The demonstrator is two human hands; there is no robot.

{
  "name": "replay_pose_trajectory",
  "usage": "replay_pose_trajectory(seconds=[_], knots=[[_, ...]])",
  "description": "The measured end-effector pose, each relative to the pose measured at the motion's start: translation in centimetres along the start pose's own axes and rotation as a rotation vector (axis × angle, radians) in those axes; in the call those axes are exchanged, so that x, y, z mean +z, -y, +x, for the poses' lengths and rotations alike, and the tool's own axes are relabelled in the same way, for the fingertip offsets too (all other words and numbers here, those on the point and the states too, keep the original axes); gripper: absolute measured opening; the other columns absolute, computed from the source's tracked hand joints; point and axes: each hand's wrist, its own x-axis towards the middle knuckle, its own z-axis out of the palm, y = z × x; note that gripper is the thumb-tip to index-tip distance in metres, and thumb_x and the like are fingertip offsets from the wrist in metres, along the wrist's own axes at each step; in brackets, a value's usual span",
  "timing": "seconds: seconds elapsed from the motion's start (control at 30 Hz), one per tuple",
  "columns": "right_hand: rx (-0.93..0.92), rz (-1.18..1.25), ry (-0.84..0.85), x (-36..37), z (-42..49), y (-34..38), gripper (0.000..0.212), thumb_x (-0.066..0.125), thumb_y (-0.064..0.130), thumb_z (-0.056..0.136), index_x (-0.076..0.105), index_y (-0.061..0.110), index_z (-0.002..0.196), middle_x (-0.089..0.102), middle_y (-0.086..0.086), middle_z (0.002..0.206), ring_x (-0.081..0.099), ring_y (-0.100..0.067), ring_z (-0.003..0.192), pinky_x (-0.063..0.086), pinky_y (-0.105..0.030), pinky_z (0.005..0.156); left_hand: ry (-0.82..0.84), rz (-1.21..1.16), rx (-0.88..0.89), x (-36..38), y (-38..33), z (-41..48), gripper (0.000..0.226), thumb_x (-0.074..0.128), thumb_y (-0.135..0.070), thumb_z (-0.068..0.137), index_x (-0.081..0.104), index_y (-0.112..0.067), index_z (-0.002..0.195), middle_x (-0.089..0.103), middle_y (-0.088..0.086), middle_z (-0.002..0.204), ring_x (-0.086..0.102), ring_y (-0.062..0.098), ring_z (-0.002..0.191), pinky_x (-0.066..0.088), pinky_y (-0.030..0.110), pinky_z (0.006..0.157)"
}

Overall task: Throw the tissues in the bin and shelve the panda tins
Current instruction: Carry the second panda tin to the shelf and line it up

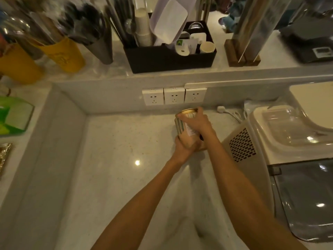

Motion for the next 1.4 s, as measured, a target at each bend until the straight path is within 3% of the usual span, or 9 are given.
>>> replay_pose_trajectory(seconds=[0.13, 0.23, 0.4, 0.5, 0.6, 0.73, 0.93, 1.1, 1.4], knots=[[-0.112, 0.125, 0.05, 1.7, -6.0, 1.2, 0.107, 0.073, 0.073, 0.061, 0.022, 0.029, 0.145, 0.048, -0.015, 0.137, 0.055, -0.037, 0.119, 0.051, -0.053, 0.098, -0.049, 0.001, 0.159, -3.5, 1.9, -4.7, 0.121, 0.088, -0.027, 0.072, -0.001, -0.019, 0.155, 0.03, 0.011, 0.156, 0.044, 0.025, 0.136, 0.047, 0.047, 0.108], [-0.225, 0.067, 0.174, 4.0, -11.7, 1.9, 0.096, 0.06, 0.081, 0.06, 0.03, 0.036, 0.139, 0.048, -0.01, 0.13, 0.059, -0.03, 0.11, 0.054, -0.048, 0.094, -0.124, -0.069, 0.205, -7.0, 4.0, -10.8, 0.134, 0.084, -0.063, 0.055, 0.002, -0.025, 0.155, 0.032, 0.0, 0.153, 0.046, 0.014, 0.132, 0.05, 0.038, 0.103], [-0.415, 0.126, 0.506, 7.8, -20.6, 3.4, 0.064, 0.051, 0.073, 0.084, 0.038, 0.045, 0.14, 0.051, -0.005, 0.133, 0.062, -0.013, 0.108, 0.055, -0.022, 0.077, -0.033, -0.263, 0.262, -15.1, 9.6, -23.1, 0.091, 0.077, -0.061, 0.072, 0.022, -0.051, 0.145, 0.038, -0.004, 0.154, 0.052, 0.01, 0.132, 0.056, 0.03, 0.094], [-0.442, 0.15, 0.765, 11.3, -26.5, 4.6, 0.065, 0.052, 0.07, 0.081, 0.041, 0.045, 0.14, 0.056, 0.001, 0.13, 0.065, -0.013, 0.106, 0.056, -0.025, 0.076, 0.072, -0.466, 0.242, -18.1, 13.0, -30.5, 0.096, 0.074, -0.055, 0.079, 0.016, -0.032, 0.152, 0.043, 0.008, 0.153, 0.048, 0.029, 0.137, 0.045, 0.049, 0.108], [-0.469, 0.09, 0.985, 16.4, -32.3, 5.1, 0.054, 0.058, 0.064, 0.082, 0.052, 0.043, 0.132, 0.062, 0.001, 0.124, 0.066, -0.017, 0.104, 0.058, -0.035, 0.08, 0.086, -0.676, 0.27, -19.8, 17.1, -38.2, 0.088, 0.066, -0.041, 0.091, 0.008, -0.013, 0.152, 0.051, 0.009, 0.147, 0.049, 0.028, 0.135, 0.046, 0.037, 0.107], [-0.565, -0.057, 1.144, 24.6, -42.4, 5.4, 0.035, 0.064, 0.059, 0.081, 0.065, 0.042, 0.112, 0.071, 0.007, 0.107, 0.068, -0.015, 0.099, 0.058, -0.032, 0.074, -0.155, -0.843, 0.306, -20.7, 21.7, -48.7, 0.112, 0.079, -0.048, 0.077, 0.012, -0.004, 0.155, 0.029, 0.03, 0.155, 0.033, 0.046, 0.141, 0.038, 0.053, 0.112], [-0.873, -0.225, 1.403, 35.5, -61.7, 3.5, 0.044, 0.06, 0.076, 0.072, 0.062, 0.048, 0.106, 0.069, 0.02, 0.101, 0.067, 0.002, 0.093, 0.052, -0.018, 0.073, -0.641, -0.91, 0.378, -20.7, 28.8, -65.4, 0.106, 0.082, -0.047, 0.074, 0.019, -0.022, 0.155, 0.036, 0.022, 0.155, 0.036, 0.044, 0.141, 0.026, 0.064, 0.116], [-1.021, -0.266, 1.698, 41.6, -79.5, -0.5, 0.036, 0.064, 0.054, 0.086, 0.06, 0.035, 0.116, 0.067, 0.007, 0.11, 0.069, -0.008, 0.095, 0.057, -0.024, 0.072, -1.193, -0.822, 0.27, -19.2, 33.8, -79.0, 0.1, 0.087, -0.057, 0.061, 0.028, -0.047, 0.141, 0.062, -0.013, 0.134, 0.061, 0.015, 0.124, 0.054, 0.033, 0.099], [-1.305, -0.15, 2.382, 43.7, -113.7, -2.2, 0.061, 0.056, 0.051, 0.09, 0.038, 0.031, 0.144, 0.053, -0.002, 0.138, 0.062, -0.016, 0.117, 0.054, -0.032, 0.092, -2.074, -0.595, 0.309, -19.3, 35.8, -104.3, 0.098, 0.086, -0.062, 0.057, 0.041, -0.033, 0.139, 0.068, -0.008, 0.127, 0.071, 0.009, 0.106, 0.06, 0.022, 0.076]])
